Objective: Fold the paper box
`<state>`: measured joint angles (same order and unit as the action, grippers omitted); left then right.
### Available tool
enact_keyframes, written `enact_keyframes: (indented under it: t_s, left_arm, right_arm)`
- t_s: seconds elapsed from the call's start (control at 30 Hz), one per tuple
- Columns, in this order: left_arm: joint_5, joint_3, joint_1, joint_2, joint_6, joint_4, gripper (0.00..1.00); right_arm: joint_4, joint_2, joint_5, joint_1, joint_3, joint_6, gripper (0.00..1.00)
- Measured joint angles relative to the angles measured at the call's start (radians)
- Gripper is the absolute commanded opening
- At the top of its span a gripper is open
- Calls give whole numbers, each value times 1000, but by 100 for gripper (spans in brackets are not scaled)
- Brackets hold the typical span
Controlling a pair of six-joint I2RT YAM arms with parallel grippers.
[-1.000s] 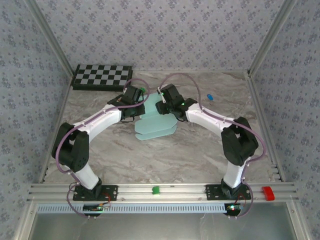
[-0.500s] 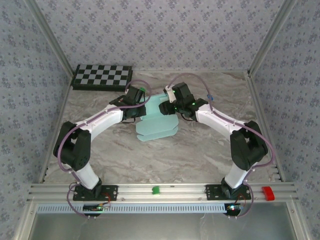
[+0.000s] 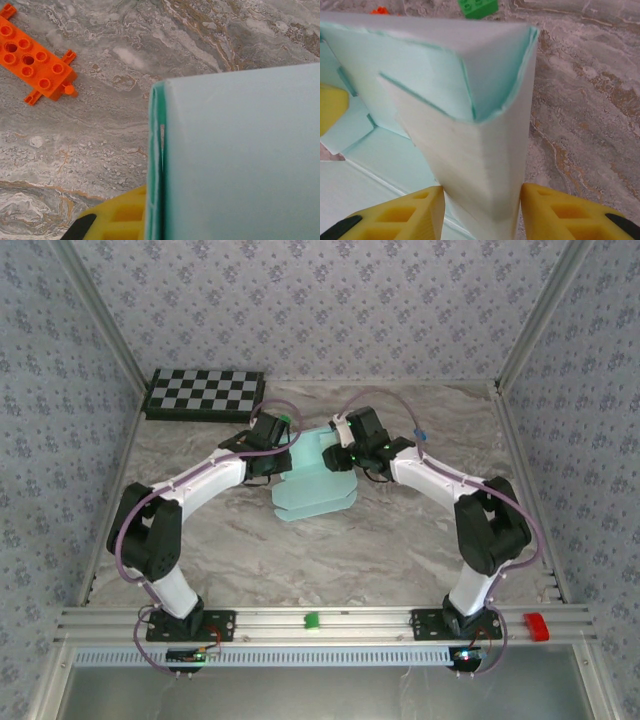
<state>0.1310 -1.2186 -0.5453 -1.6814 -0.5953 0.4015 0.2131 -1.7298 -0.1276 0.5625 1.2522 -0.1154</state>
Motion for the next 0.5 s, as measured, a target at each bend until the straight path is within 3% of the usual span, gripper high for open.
enact_keyframes:
  t_s: [0.5]
  left_arm:
    - [-1,0,0,0,0,7,0]
  right_arm:
    - [0,-53,39,-5,5,0,37]
